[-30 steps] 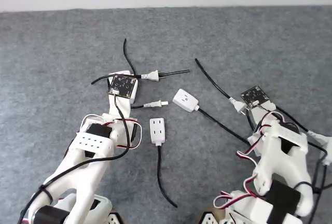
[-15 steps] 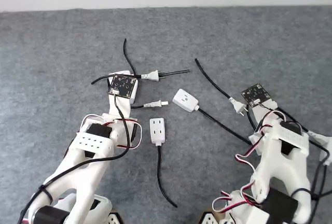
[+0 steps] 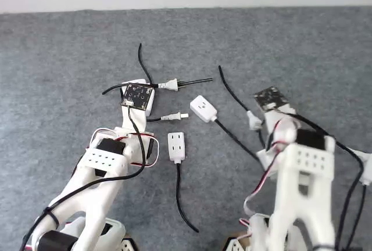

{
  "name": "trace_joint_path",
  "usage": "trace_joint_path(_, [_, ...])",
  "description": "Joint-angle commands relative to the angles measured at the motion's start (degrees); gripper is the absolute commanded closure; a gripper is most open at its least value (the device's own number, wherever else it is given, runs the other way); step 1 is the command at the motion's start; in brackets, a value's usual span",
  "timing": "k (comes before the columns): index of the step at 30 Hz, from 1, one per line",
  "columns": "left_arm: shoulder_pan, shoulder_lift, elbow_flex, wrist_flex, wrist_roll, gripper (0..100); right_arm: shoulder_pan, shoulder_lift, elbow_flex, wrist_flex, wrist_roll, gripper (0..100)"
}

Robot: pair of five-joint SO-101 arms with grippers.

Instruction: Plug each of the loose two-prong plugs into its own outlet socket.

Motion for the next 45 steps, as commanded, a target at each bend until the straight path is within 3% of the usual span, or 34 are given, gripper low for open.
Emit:
trace_joint_path(1, [-0.26, -1.05, -2.33, 1.76, -0.26, 99, -6.29, -12.79, -4.57, 7.52, -3.96, 99.1])
trace_joint_path(6, [-1.23, -1.05, -3.03, 2.73, -0.26, 99, -13.05, -24.31, -10.9, 17.98, -7.74, 99.1])
trace_joint_path(14, [-1.05, -0.97, -2.77, 2.99, -0.26, 99, -20.44, -23.69, -23.47, 26.33, -8.88, 99.1])
trace_joint_path(20, [1.85, -0.97, -2.42, 5.45, -1.23, 99, -37.85, -19.21, -28.84, 24.57, -8.0, 99.1])
trace_joint_path(25, [3.52, -1.05, -2.07, 6.15, -7.03, 99, -51.38, -16.57, -28.75, 19.47, -7.21, 99.1])
trace_joint_path(28, [3.69, -1.14, -1.98, 7.38, -8.53, 99, -52.18, -14.11, -27.6, 15.6, -4.31, 99.1])
trace_joint_path(38, [7.74, -1.58, -2.07, 14.51, -26.73, 99, -44.18, -4.09, -19.43, 0.13, 1.58, 99.1])
trace_joint_path(45, [7.82, -1.58, -1.71, 15.03, -28.04, 99, -42.15, 2.24, -18.11, -6.81, 1.14, 99.1])
